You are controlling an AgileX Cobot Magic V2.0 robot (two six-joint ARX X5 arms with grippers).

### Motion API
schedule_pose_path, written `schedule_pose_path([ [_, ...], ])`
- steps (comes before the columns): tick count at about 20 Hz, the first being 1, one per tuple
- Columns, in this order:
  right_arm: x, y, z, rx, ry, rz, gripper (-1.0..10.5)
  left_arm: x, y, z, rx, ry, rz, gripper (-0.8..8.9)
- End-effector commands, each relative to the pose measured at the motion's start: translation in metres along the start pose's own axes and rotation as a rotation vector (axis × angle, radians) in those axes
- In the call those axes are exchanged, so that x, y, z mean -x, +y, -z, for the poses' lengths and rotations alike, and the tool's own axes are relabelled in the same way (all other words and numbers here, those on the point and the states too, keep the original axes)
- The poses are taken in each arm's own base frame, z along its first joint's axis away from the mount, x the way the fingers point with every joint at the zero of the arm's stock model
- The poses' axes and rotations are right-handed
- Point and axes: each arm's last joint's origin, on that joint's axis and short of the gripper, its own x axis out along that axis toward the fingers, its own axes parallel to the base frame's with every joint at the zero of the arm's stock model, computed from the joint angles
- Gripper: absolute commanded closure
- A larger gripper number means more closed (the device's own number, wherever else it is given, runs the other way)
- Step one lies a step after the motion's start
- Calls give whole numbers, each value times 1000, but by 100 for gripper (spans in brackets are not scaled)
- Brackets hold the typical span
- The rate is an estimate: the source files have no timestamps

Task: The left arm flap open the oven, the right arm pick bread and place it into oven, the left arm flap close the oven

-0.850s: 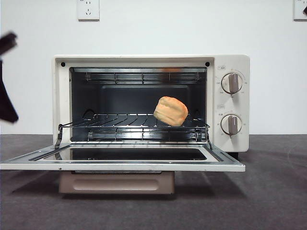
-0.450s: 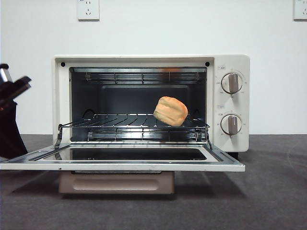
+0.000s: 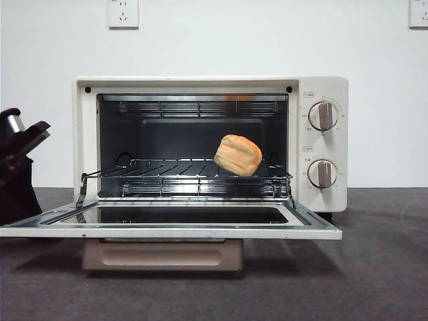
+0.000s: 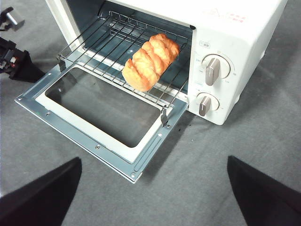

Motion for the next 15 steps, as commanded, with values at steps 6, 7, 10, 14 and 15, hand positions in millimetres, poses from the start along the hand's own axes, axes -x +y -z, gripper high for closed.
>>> schedule_pose_path([
  [6,3,1,-5,-17,-22,-6,453,-4,1,-1,1,19,119,803],
  [7,3,1,-5,-17,-24,-7,453,-4,1,-1,4,14,140,802],
  [10,3,1,-5,-23,-29,-8,453,-1,3,-5,17,-11,187,803],
  [14,3,1,-5,-31,-29,-8,453,3,5,-10,29,-48,250,803],
  [15,3,1,-5,-31,-29,-8,453,4,5,-12,33,-59,264,803],
])
